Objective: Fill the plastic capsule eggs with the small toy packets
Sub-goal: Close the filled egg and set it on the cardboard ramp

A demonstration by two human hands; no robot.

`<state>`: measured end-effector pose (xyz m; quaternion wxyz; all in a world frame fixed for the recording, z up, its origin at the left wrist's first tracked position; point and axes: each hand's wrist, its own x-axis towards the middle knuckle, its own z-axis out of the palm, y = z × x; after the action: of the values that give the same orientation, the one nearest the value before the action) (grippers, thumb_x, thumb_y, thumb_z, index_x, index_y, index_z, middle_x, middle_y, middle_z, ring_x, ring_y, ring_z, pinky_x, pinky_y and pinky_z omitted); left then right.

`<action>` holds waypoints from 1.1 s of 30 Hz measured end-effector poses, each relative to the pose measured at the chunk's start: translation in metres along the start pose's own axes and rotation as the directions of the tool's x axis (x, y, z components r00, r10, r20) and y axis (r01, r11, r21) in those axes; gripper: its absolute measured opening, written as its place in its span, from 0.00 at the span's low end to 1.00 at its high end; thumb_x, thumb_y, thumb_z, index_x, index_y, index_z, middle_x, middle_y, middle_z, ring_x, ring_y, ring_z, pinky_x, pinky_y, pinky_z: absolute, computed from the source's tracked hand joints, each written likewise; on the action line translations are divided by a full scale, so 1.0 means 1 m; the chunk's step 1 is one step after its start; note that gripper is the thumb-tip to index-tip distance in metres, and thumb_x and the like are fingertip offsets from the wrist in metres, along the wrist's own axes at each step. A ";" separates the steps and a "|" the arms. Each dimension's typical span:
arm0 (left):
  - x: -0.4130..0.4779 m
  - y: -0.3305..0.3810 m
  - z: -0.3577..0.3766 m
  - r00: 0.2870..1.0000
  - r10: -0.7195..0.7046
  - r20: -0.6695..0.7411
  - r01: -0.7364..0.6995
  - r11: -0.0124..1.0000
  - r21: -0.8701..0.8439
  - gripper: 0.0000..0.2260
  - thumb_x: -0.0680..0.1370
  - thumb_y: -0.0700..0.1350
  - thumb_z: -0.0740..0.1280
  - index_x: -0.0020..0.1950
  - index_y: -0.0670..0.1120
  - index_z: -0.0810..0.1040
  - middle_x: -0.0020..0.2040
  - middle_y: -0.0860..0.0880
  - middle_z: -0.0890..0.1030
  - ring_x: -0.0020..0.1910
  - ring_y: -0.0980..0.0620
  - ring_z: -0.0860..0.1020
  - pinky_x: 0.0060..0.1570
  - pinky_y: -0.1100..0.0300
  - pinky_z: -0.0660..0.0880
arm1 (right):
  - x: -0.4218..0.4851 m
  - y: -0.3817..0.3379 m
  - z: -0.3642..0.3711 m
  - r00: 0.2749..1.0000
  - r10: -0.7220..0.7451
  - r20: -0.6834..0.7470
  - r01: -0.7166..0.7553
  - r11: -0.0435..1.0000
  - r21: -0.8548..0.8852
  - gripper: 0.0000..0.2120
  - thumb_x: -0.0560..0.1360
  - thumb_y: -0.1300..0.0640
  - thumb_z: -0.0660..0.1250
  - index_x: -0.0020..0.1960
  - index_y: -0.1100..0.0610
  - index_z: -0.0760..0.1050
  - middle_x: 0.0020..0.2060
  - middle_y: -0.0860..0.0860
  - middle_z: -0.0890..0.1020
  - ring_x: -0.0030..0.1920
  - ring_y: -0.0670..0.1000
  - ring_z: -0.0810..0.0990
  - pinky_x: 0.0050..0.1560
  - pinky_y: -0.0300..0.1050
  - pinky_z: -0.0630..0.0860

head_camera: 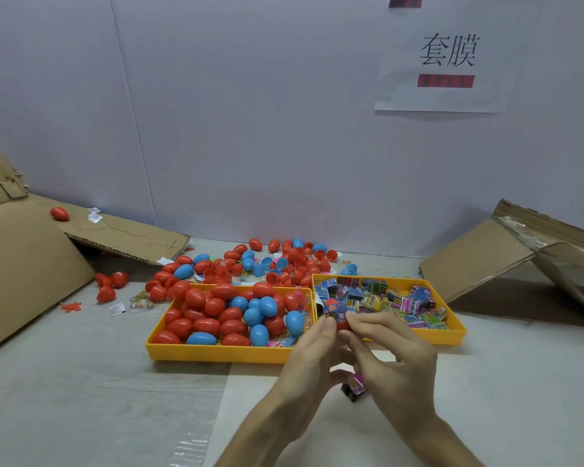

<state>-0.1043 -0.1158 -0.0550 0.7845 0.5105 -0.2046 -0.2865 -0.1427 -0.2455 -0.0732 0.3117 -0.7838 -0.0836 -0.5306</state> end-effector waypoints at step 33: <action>0.010 -0.005 -0.016 0.873 0.369 -0.318 -0.303 0.922 0.240 0.02 0.77 0.40 0.73 0.47 0.42 0.82 0.42 0.44 0.87 0.45 0.47 0.86 0.44 0.59 0.82 | 0.009 0.003 -0.002 0.895 0.392 0.212 -0.444 0.821 0.359 0.08 0.71 0.54 0.75 0.50 0.52 0.83 0.47 0.48 0.85 0.51 0.49 0.85 0.47 0.37 0.81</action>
<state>-0.0881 -0.1130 -0.0652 0.7963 0.5800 -0.1698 -0.0276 -0.1392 -0.2506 -0.0658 0.5675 -0.7351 -0.0355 -0.3691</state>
